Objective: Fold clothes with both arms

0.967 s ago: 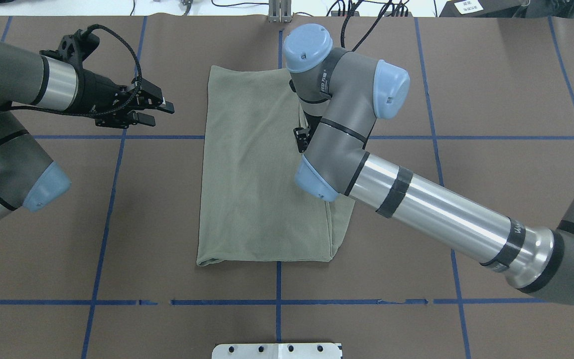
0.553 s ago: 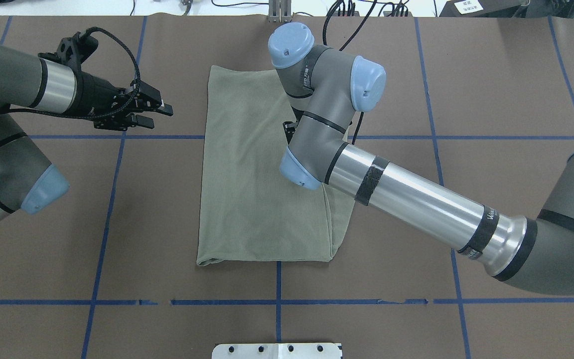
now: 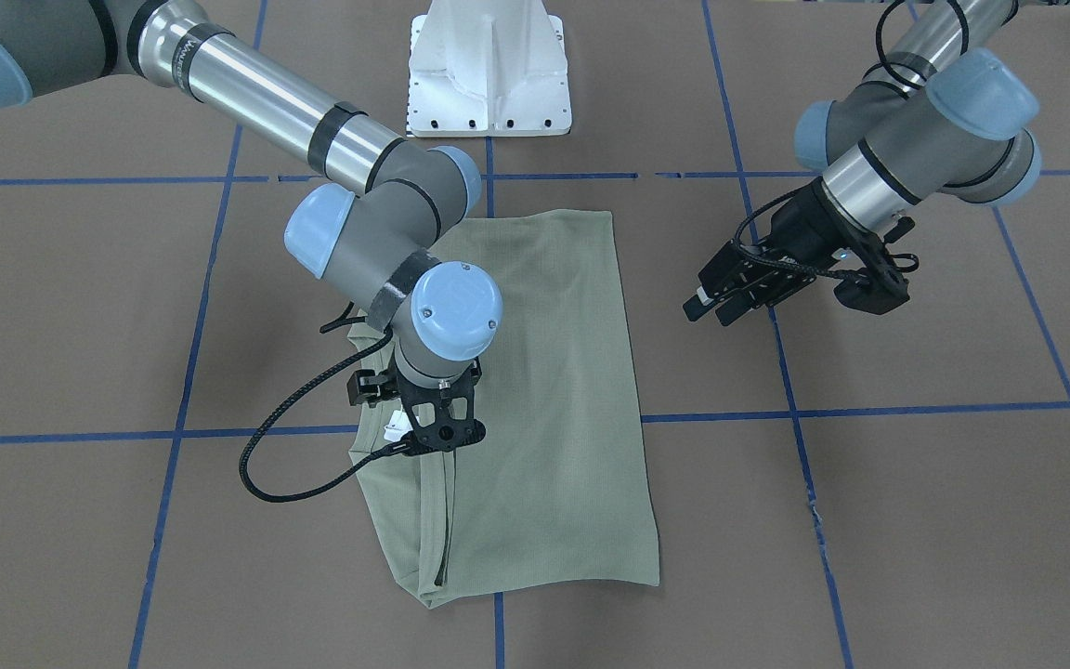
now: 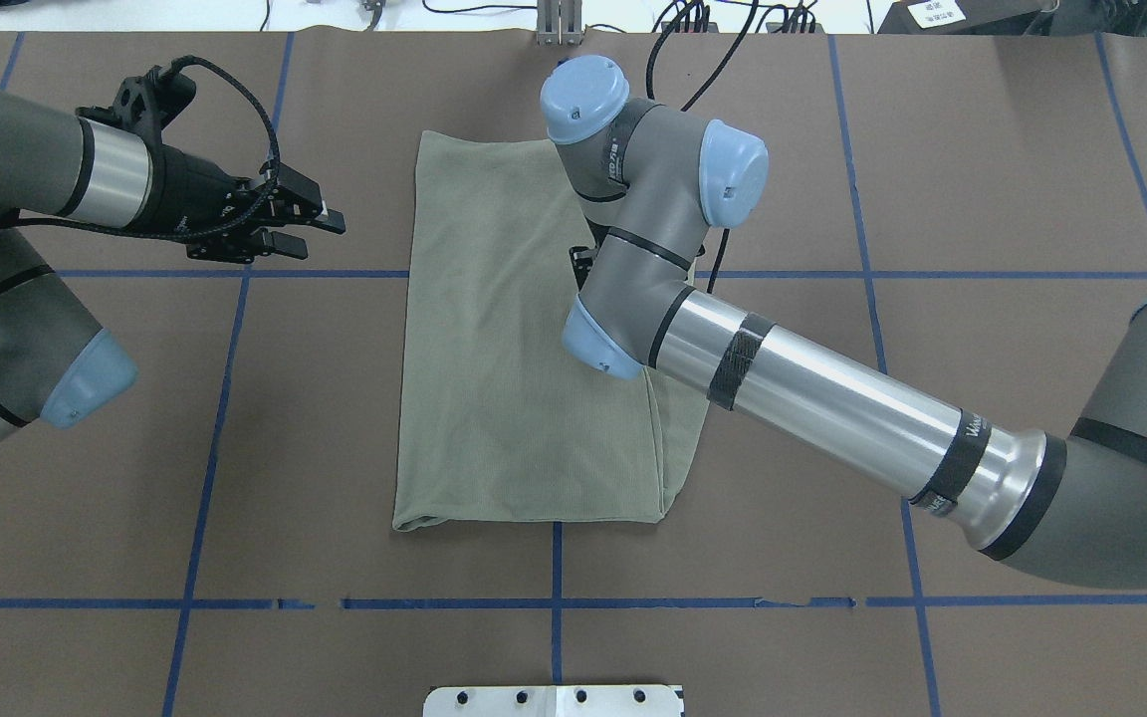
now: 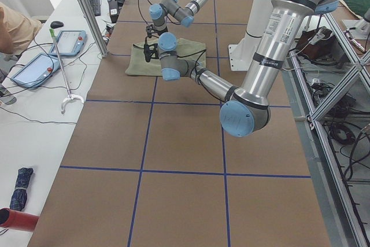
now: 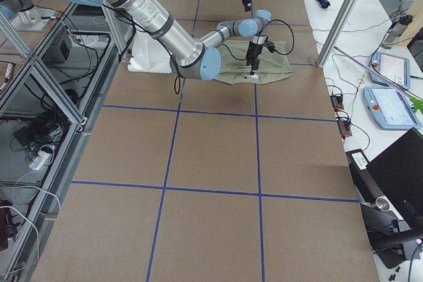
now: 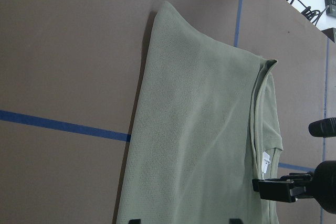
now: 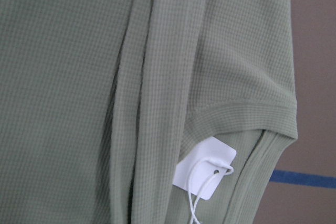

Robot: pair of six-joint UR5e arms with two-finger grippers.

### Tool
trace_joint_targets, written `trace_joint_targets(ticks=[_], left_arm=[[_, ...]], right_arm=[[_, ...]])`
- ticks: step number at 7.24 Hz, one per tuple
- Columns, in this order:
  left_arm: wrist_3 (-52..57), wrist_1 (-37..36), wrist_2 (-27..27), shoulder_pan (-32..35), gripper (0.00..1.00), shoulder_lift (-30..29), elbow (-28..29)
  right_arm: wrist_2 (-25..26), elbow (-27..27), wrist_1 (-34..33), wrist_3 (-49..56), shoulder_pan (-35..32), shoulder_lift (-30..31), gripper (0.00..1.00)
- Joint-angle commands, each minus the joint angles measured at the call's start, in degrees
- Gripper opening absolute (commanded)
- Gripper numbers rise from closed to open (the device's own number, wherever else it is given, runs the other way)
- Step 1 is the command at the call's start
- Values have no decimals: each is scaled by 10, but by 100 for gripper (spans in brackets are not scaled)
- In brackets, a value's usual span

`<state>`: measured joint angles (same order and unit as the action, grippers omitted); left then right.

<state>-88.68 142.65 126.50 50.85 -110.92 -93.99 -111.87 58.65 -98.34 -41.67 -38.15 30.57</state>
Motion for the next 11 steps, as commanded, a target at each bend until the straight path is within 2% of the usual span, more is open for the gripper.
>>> trace_joint_targets(ticks=[1,2,3,4,5,6,7,9,11], left_arm=[[0,0,1,0,64,-1,-1],[0,0,1,0,64,0,-1],[1,0,1,2,64,0,-1],[0,0,11,2,64,0,-1],[0,-3,16,3,64,0,-8],[0,-4,16,3,64,0,-10],[0,-4,16,3,64,0,-10],[0,-4,16,3,64,0,-13],[0,-4,16,3,64,1,-12]], right_arm=[[1,-13,8,0,-1,1,100],[0,-13,8,9,-11,5,100],[-14,-3,3,43,-33,37,100],[-19,62,-7,69,-59,95,100],[-17,84,-56,70,-60,80,100],[-17,95,-72,62,-60,65,100],[-19,132,-72,26,-55,75,100],[-14,236,-65,-136,-20,125,100],[-6,359,16,-370,24,207,100]])
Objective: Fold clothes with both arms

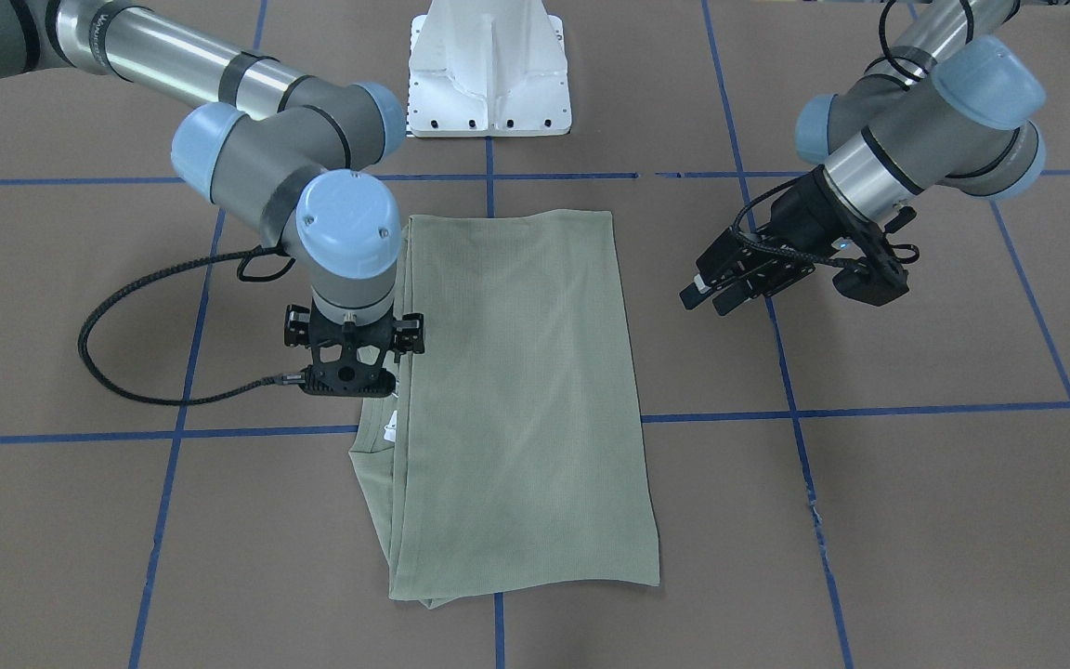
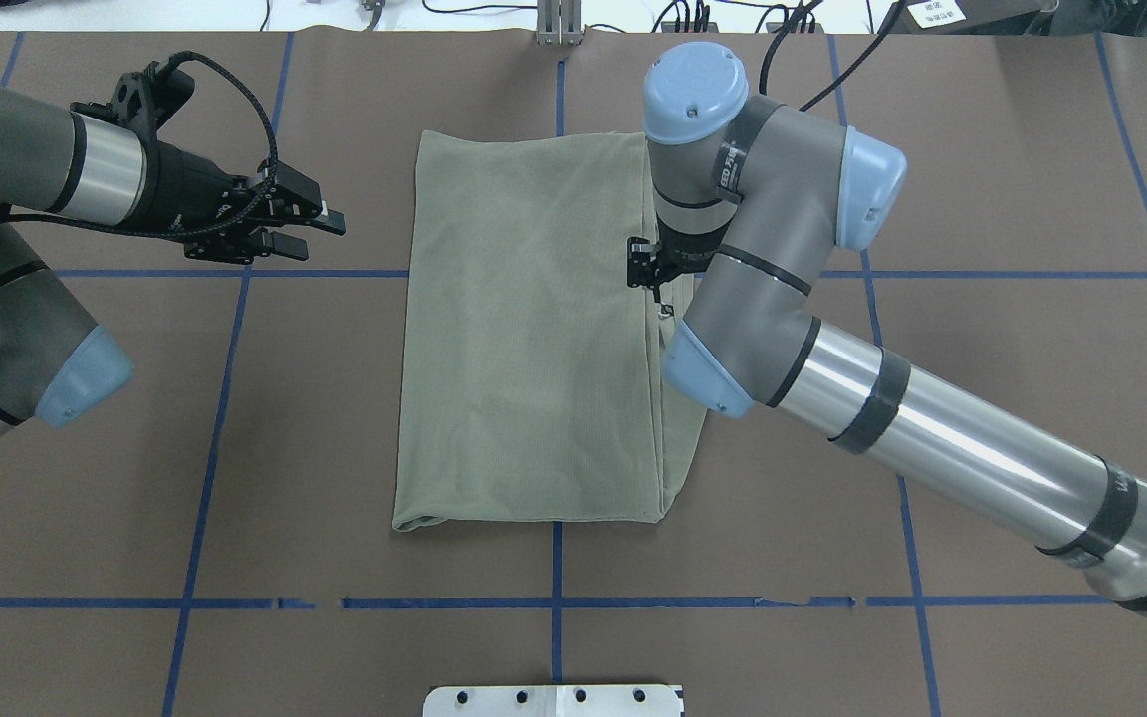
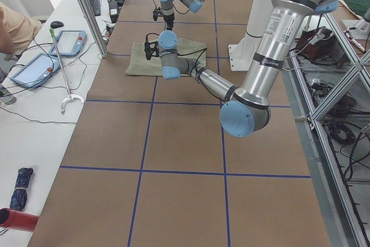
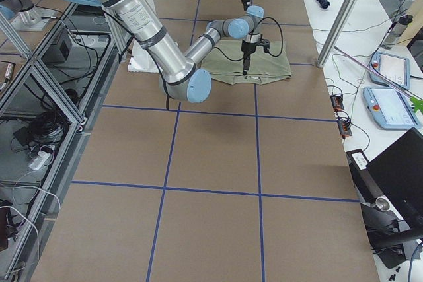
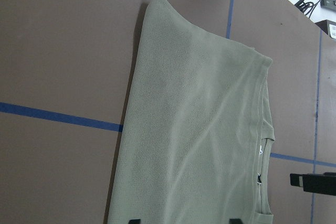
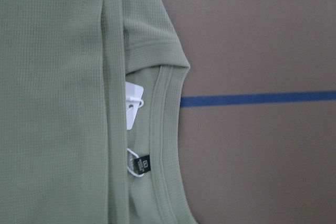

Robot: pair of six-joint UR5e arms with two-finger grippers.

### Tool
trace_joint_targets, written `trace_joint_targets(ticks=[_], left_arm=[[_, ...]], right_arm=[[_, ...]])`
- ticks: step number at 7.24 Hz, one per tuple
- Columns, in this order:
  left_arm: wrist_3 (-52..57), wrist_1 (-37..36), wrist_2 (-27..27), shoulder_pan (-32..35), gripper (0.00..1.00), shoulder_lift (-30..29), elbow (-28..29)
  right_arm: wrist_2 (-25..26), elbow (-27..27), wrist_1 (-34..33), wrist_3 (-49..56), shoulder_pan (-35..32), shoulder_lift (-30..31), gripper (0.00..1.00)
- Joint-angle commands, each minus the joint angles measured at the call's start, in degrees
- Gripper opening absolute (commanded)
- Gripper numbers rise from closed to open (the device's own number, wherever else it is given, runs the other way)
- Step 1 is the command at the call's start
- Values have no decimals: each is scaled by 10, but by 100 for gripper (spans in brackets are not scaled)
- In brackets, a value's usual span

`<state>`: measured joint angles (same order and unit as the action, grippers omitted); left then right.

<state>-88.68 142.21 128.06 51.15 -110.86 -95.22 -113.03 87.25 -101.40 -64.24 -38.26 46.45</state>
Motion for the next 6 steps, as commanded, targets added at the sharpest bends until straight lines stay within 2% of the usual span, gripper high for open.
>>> trace_joint_targets(ticks=[1,2,3,4,5,6], left_arm=[[0,0,0,-1,64,0,0],[0,0,-1,-1,64,4,0],[0,0,-1,-1,64,4,0],[0,0,-1,0,64,5,0],[0,1,-1,-1,64,8,0],[1,0,-2,-1,64,8,0]], right_arm=[[55,123,52,-243,65,75,100],[139,156,53,-344,116,93,99],[165,165,63,-437,139,107,96],[170,174,90,-503,158,119,96],[184,170,141,-580,194,146,97],[192,170,159,-591,203,153,96]])
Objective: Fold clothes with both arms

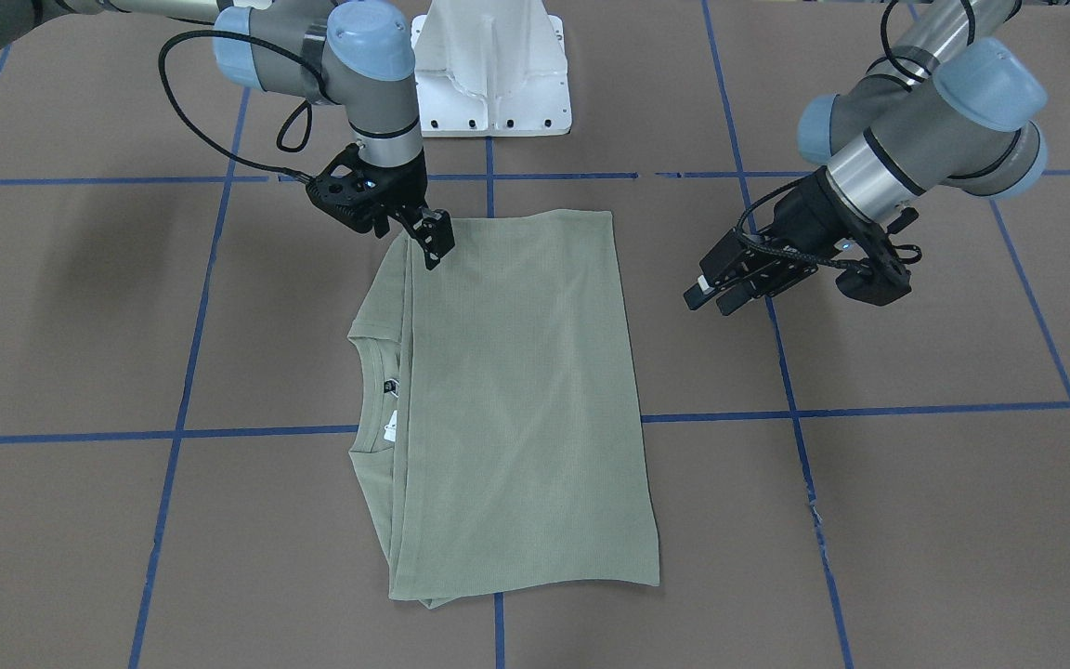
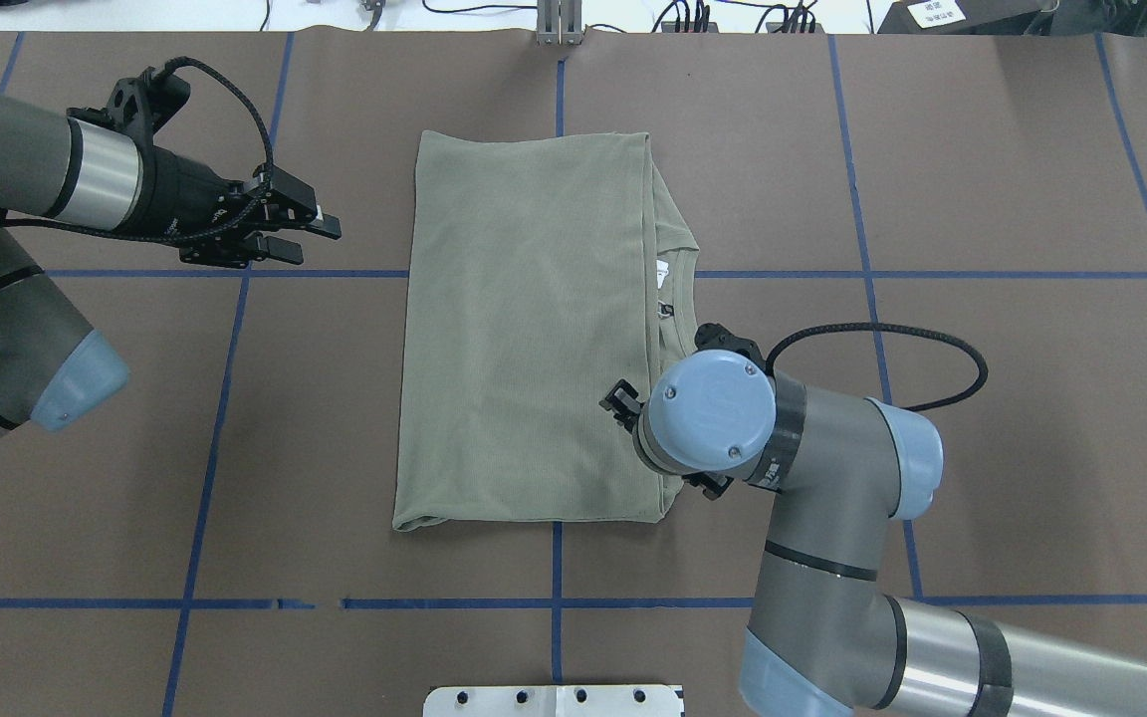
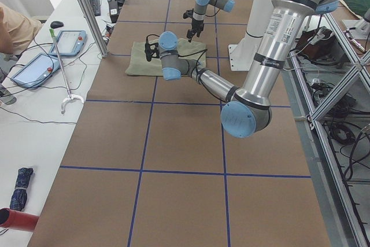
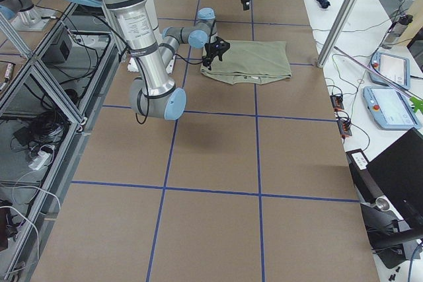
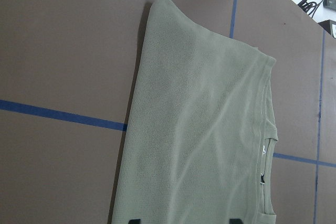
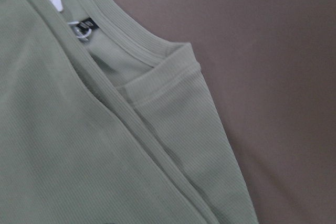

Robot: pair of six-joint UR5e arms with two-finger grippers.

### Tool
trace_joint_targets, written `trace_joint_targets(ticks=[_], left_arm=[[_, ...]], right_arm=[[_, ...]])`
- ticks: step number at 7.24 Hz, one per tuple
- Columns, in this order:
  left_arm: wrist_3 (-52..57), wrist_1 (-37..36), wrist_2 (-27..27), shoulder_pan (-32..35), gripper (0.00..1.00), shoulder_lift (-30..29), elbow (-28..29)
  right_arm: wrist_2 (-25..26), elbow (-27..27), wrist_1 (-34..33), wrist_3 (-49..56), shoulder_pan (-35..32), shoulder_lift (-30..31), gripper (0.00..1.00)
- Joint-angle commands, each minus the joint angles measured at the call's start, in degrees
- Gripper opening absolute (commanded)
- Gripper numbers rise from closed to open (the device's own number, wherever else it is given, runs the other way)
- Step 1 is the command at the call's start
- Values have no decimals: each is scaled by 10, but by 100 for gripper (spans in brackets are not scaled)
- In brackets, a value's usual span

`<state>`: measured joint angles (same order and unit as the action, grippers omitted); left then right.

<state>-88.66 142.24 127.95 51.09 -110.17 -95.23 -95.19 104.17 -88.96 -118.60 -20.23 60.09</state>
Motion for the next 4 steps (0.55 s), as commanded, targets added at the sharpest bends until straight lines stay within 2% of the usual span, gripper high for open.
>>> trace_joint_targets(ticks=[1,3,4], left_arm=[[1,0,-1,0,64,1,0],[0,0,-1,0,64,1,0],[0,0,-1,0,64,1,0]], right_arm=[[17,0,37,-49,32,18,96],[27,0,35,-51,38,27,92],[30,-3,35,-51,39,29,83]])
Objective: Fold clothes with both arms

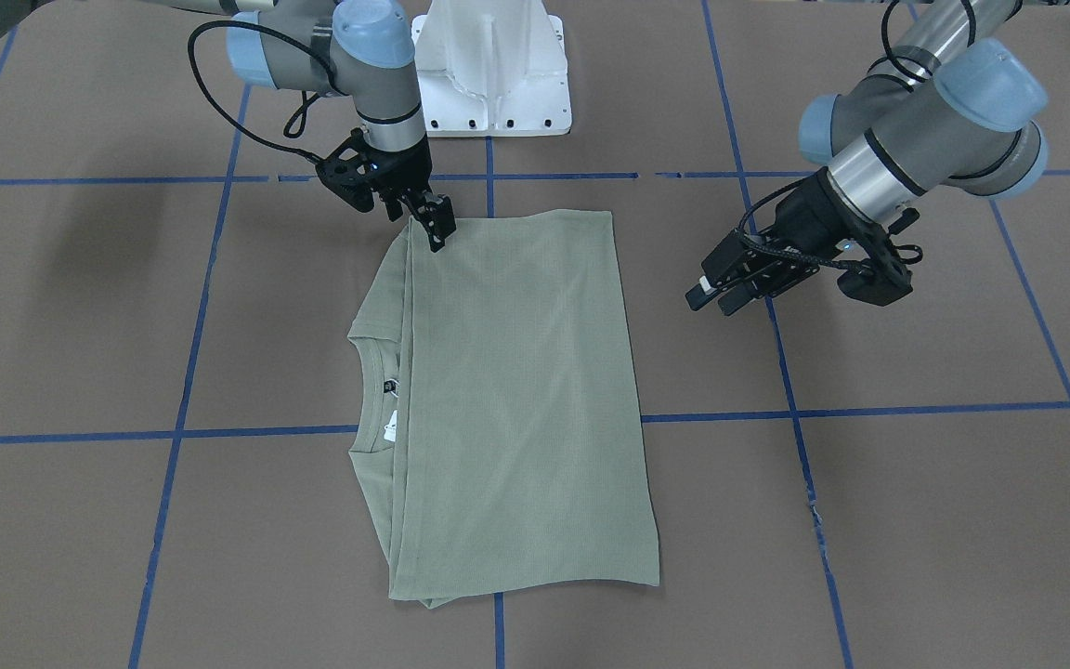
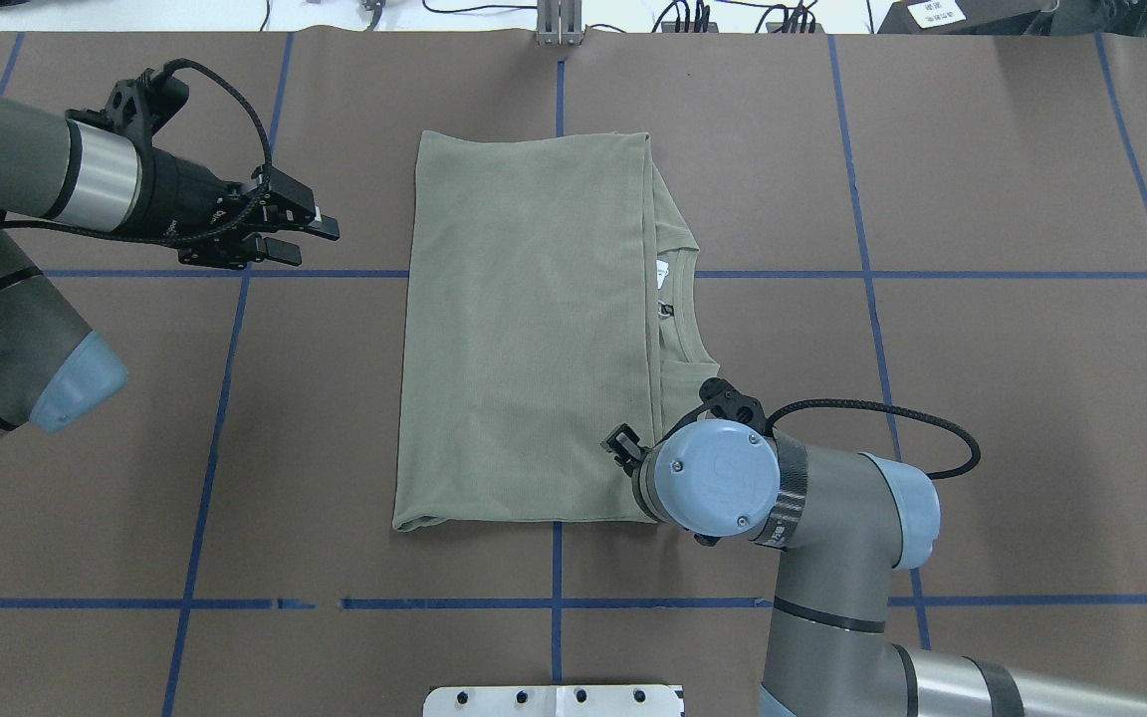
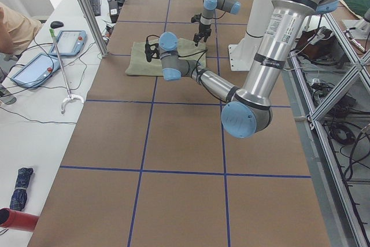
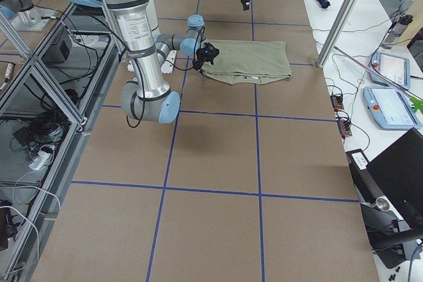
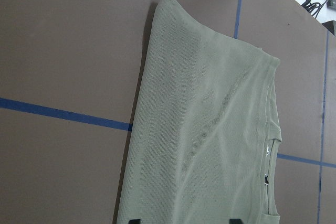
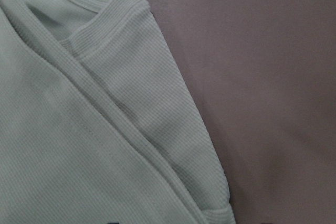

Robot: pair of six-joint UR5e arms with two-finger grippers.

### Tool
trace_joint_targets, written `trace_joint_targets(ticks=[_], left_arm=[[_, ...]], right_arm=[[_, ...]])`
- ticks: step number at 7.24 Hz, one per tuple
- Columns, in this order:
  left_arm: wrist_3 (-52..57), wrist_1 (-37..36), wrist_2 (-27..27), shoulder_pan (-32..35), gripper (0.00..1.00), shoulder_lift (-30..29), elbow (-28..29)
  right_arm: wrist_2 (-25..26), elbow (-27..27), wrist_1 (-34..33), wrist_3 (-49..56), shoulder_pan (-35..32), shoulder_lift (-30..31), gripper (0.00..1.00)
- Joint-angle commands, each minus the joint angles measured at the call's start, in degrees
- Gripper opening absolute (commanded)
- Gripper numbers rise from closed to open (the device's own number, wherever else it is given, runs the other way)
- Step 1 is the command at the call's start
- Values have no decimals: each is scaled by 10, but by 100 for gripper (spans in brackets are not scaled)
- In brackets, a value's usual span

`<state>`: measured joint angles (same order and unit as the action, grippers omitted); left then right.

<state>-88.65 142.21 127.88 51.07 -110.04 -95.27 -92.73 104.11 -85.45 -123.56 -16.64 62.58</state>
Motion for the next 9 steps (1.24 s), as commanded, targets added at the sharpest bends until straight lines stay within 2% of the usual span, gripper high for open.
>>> trace_joint_targets(ticks=[1,2,3,4,9], left_arm=[[0,0,0,0,64,0,0],[1,1,0,0,64,0,-1],[1,0,0,1,64,-1,-4],[1,0,0,1,64,0,-5],[-16,1,-4,-1,64,1,-6]], right_arm=[[5,-4,0,-1,2,4,78],[5,-4,0,-1,2,4,45],[5,-4,1,-10,3,10,32],[4,1,0,-12,3,11,0],[-6,17,0,-7,-10,10,0]])
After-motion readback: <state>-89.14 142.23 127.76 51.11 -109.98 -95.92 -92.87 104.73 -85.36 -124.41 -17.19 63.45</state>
